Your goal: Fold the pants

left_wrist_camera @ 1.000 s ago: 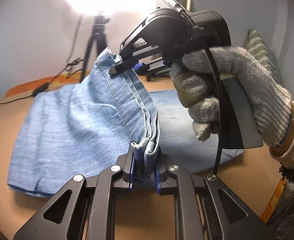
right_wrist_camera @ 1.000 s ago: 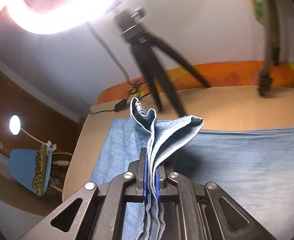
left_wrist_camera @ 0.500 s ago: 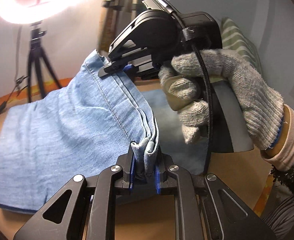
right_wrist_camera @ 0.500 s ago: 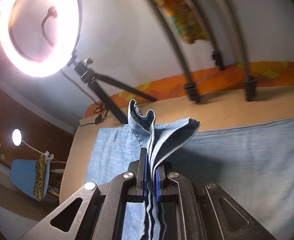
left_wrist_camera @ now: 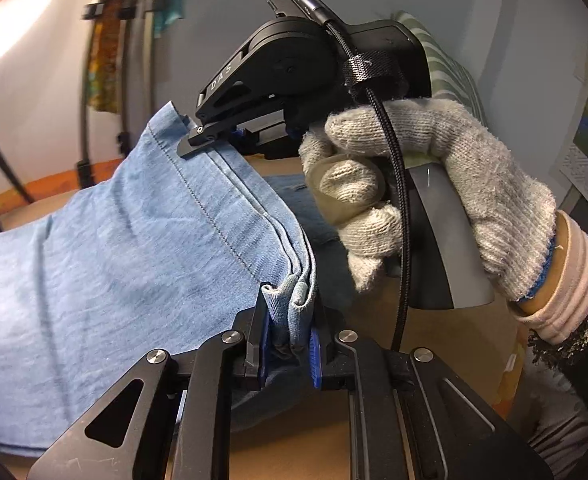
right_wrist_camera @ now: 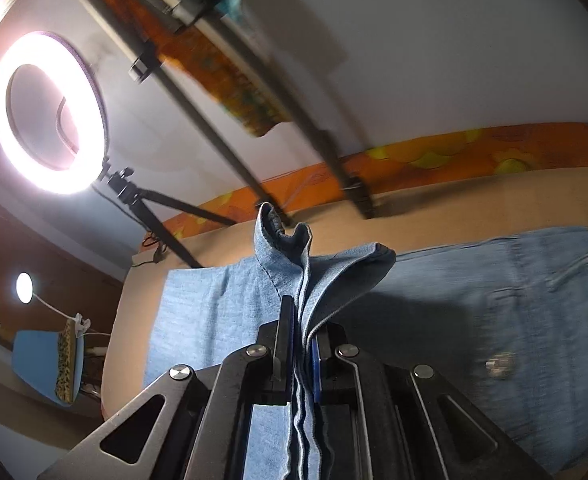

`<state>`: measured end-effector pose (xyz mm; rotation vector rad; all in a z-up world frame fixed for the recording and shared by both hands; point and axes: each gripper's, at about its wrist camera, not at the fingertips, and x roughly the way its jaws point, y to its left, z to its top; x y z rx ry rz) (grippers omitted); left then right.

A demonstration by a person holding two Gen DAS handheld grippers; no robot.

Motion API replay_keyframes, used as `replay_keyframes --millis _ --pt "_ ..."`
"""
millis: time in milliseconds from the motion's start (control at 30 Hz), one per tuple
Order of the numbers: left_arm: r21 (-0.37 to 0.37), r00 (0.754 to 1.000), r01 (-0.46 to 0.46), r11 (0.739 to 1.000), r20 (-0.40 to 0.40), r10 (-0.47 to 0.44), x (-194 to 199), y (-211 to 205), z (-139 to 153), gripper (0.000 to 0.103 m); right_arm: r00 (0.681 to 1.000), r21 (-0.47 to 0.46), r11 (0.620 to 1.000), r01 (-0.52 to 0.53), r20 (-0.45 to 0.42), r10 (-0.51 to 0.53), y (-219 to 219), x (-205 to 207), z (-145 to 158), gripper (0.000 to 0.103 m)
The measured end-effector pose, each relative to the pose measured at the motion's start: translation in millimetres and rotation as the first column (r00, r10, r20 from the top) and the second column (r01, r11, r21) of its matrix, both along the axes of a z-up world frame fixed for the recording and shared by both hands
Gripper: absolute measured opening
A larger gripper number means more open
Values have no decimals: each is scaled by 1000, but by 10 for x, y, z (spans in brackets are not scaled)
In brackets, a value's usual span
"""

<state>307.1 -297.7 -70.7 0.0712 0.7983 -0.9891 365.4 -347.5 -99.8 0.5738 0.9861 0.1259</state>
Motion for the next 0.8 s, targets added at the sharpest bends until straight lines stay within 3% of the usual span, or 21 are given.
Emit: replay_keyframes --millis 100,367,800 --pt "-3 1000 20 1000 -3 -20 10 -327 -28 14 1000 6 1000 23 3 -23 -220 -54 -24 4" --pt "-5 997 76 997 10 -76 115 -591 8 14 999 -5 999 54 7 -54 -695 -239 20 4" --pt "-22 988 154 988 13 -153 339 -1401 -266 13 993 -65 991 119 -9 -120 -1451 -457 8 4"
